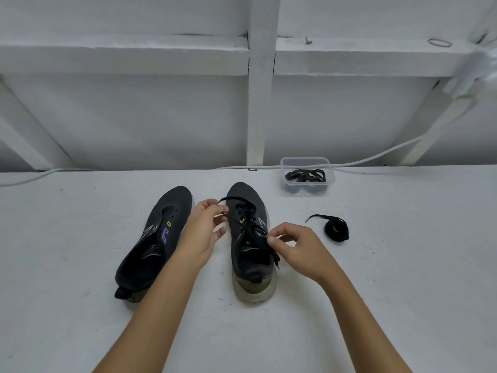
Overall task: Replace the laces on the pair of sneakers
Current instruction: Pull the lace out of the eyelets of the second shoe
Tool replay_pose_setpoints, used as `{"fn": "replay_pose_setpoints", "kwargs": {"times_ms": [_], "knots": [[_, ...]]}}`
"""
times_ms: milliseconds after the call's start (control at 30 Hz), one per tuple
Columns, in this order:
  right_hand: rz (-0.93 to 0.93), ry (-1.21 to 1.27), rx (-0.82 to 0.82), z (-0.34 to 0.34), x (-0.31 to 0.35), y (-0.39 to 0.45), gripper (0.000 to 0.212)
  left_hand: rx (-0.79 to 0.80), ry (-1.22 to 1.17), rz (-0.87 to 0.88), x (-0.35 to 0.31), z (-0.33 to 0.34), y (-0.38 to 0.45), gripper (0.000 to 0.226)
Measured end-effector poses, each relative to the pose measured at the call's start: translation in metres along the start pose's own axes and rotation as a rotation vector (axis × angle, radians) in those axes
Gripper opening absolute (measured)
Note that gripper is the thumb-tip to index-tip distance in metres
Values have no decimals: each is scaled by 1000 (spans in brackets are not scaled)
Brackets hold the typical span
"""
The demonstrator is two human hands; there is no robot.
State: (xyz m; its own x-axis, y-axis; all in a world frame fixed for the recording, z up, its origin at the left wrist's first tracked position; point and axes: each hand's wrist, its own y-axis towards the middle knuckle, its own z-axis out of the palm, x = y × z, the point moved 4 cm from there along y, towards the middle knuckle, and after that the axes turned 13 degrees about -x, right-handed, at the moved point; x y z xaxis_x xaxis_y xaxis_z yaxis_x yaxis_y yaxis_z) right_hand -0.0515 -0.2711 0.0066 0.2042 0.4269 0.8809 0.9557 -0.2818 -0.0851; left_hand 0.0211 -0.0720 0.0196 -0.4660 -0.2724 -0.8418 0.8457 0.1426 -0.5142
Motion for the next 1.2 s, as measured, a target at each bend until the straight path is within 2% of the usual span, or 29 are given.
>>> {"fn": "replay_pose_setpoints", "kwargs": {"times_ms": [133,267,433,467,533,600,667,733,833,933,1067,1200], "knots": [[-14,10,3,2,1,6,12,-10,157,197,-7,-5,5,15],[-8,39,45,5,5,8,10,-137,762,507,-15,-13,8,17],[24,60,76,3,6,9,19,-131,1352,569,-9,-16,10,14],[30,64,77,2,6,9,20,-142,1365,659,-12,-13,8,15],[34,74,78,3,6,9,19,-121,1217,911,-21,1,-4,12],[36,83,69,4,5,9,17,27,1050,1026,-28,18,-15,14],[42,91,59,4,3,9,15,248,1071,990,-27,36,-19,15],[40,87,60,3,2,8,13,367,1226,927,-24,47,-20,17],[42,75,61,2,-2,5,12,365,1361,790,-26,47,-15,20],[57,72,57,1,-4,2,11,333,1315,667,-29,40,-12,17],[58,76,48,0,-4,1,12,319,1173,592,-28,33,-12,6],[37,73,15,2,2,1,12,304,864,412,-21,27,-8,6]]}}
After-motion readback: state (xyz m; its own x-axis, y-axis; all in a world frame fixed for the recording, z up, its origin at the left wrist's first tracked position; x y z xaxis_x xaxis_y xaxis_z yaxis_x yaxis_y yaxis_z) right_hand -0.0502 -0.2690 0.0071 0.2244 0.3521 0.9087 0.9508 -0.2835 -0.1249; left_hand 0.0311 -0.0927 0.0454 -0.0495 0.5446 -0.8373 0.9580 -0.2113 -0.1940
